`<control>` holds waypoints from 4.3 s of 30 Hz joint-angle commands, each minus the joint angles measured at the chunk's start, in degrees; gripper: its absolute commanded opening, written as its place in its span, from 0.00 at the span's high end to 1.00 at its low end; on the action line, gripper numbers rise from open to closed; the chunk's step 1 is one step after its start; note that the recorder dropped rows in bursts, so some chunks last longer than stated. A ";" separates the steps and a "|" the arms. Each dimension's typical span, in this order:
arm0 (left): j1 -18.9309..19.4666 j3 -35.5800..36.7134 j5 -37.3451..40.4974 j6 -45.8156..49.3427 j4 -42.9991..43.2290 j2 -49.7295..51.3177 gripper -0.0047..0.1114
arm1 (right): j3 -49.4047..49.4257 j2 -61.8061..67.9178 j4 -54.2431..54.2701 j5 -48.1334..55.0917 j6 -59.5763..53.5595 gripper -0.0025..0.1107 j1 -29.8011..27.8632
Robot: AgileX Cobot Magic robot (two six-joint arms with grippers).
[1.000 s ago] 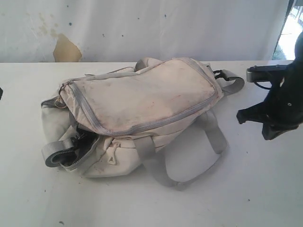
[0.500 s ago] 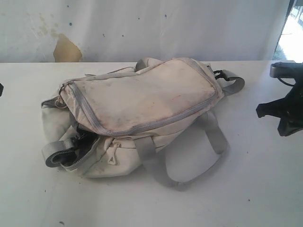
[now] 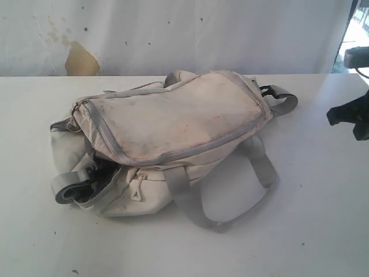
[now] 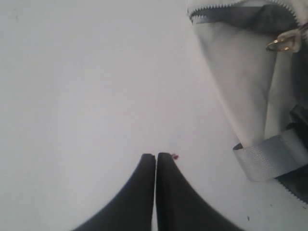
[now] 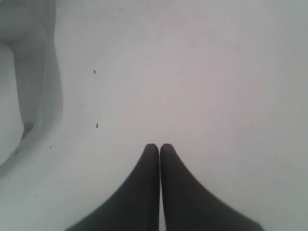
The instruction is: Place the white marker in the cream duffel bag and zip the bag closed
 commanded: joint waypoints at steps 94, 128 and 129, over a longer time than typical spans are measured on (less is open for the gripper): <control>-0.16 60.95 -54.10 0.85 -1.19 -76.67 0.96 | 62.81 -87.24 1.76 -45.95 -0.05 0.98 3.56; -0.16 60.95 -49.28 0.67 -1.19 -76.67 0.96 | 62.81 -87.24 1.88 -45.82 0.23 0.98 3.56; -0.16 60.95 -49.28 0.67 -1.19 -76.67 0.96 | 62.81 -87.24 1.88 -45.82 0.23 0.98 3.56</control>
